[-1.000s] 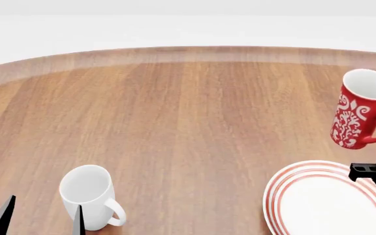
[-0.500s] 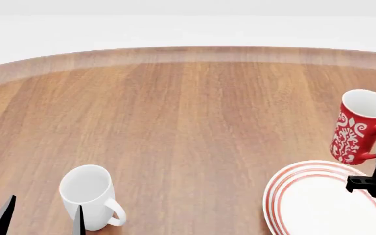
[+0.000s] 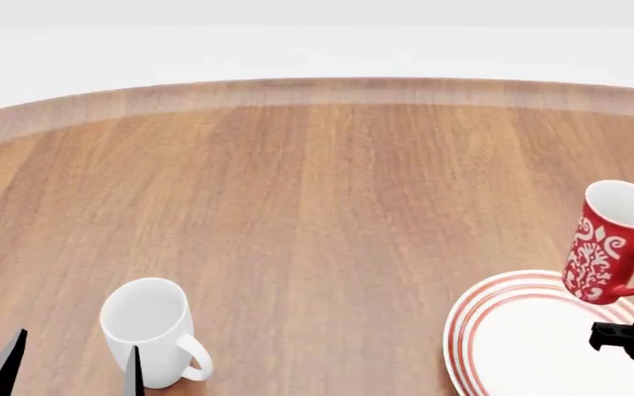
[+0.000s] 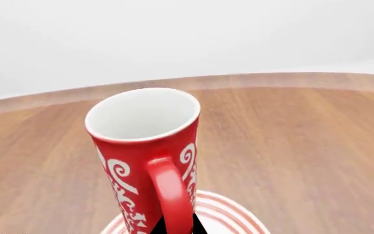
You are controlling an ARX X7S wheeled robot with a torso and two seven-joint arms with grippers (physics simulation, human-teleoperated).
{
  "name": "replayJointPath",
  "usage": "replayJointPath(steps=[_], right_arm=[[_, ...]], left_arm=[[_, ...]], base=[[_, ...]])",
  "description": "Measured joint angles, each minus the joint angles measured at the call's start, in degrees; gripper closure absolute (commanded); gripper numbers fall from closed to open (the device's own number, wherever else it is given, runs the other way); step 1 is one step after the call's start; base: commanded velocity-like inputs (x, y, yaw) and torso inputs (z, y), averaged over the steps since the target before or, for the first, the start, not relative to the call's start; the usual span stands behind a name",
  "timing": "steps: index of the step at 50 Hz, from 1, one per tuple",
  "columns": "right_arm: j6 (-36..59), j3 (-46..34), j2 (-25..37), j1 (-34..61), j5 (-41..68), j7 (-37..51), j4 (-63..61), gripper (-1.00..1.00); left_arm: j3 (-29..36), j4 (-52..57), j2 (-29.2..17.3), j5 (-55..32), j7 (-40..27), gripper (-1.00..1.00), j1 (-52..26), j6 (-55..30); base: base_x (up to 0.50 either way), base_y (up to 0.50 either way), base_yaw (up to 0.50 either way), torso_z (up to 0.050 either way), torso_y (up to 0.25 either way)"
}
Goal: Pick up the red mug and put it on the plate
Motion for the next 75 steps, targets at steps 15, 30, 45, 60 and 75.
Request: replayJointPath(steps=[15,30,45,60,75], right_arm=[[-1.56,0.15,-1.2,-0.53,-0.4,-0.73,2.96,1.0],[-2.3,0.12,-2.12,-0.42,-0.58,-1.39,4.45,1.0],[-2.51,0.15,-2.46,-0.37,-0.68,-1.48,4.94,1.0],[-2.71,0.26,-2.57,0.04,-1.01,-1.01,5.4,1.0],[-3.83,0.48,-2.67,-0.12,-1.45,-0.78,5.44,1.0]], left_arm=[[0.15,-0.06,-0.08,0.0,-0.05,-1.0,-0.07,0.13],[0.31,-0.3,-0.12,0.02,-0.05,-1.0,-0.18,0.62],[0.32,-0.75,-0.08,0.54,-0.36,-1.0,-0.32,1.51],[0.43,-1.1,-0.05,0.48,-0.4,-1.0,-0.44,2.23],[0.54,-1.21,-0.07,0.33,-0.46,-1.0,-0.5,2.47]], base=[[0.0,0.0,0.0,0.001,0.0],[0.0,0.0,0.0,0.0,0.0],[0.0,0.0,0.0,0.0,0.001],[0.0,0.0,0.0,0.0,0.0],[0.0,0.0,0.0,0.0,-0.074]])
